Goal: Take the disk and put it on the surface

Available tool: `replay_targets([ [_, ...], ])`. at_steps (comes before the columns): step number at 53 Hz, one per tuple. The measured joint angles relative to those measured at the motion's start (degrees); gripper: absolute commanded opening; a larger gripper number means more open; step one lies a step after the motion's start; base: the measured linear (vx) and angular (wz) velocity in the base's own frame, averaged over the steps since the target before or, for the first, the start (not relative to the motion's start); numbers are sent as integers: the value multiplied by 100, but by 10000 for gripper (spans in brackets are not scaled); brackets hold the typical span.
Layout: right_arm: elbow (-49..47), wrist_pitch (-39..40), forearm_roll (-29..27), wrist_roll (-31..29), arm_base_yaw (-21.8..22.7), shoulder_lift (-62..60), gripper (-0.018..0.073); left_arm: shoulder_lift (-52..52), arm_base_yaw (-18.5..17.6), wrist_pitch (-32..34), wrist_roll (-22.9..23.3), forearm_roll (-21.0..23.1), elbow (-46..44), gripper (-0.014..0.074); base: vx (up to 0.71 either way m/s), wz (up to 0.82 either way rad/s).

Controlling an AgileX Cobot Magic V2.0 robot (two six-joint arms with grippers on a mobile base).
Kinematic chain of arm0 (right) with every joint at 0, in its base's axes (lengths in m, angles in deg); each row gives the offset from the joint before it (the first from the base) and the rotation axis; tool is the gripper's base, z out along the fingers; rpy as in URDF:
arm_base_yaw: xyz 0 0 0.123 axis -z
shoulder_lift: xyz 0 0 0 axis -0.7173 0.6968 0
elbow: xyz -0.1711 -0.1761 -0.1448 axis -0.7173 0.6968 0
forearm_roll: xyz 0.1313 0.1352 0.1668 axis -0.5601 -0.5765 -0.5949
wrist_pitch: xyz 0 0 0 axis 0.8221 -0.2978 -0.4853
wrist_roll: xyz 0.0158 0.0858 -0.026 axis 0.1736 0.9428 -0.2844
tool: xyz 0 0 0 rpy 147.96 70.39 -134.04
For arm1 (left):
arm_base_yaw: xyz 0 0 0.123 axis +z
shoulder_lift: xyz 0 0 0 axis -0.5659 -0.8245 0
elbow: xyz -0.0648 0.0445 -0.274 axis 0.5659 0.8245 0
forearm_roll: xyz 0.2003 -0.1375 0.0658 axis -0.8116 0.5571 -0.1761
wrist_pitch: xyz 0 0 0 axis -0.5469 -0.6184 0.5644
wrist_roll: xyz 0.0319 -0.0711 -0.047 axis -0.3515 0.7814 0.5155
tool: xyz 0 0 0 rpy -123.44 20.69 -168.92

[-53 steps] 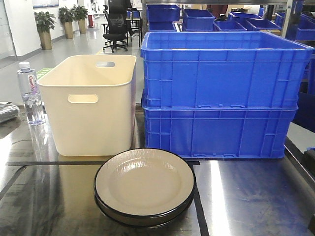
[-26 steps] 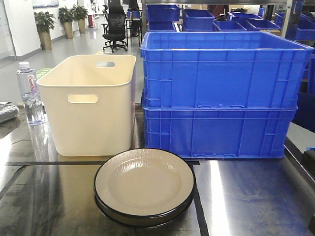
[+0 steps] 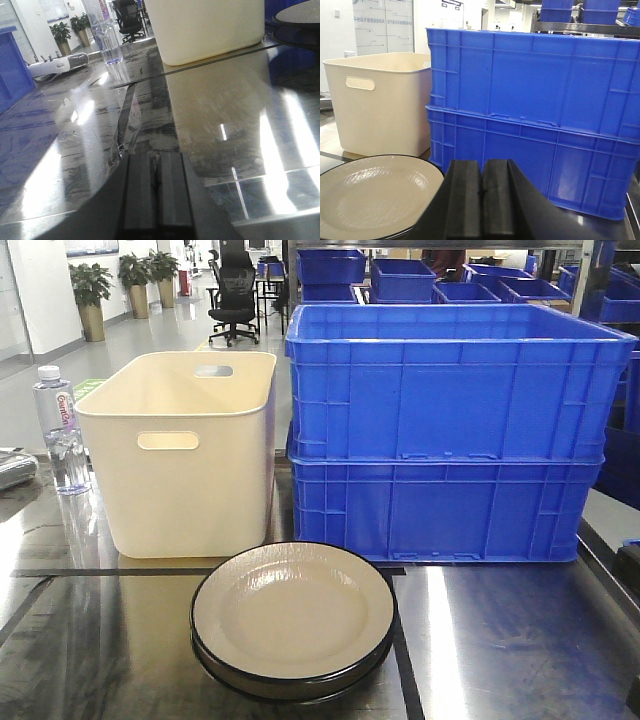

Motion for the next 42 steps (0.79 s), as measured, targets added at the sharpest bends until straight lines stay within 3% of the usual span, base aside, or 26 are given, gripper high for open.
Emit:
replay_targets([
  [17,0,-7,7,29,0,0,-9,0,0,0,0,0,0,-1,0,0],
  [21,0,-19,387,395,0,11,-9,0,0,0,0,0,0,-1,0,0],
  [26,0,-91,1790,1762,0,62,-9,0,0,0,0,0,0,-1,0,0],
  [38,0,-476,7231,7362,0,318,-9,0,0,0,0,-4,0,-1,0,0],
  [42,6,-560,8607,8799,0,408,-9,0,0,0,0,-4,0,-1,0,0],
])
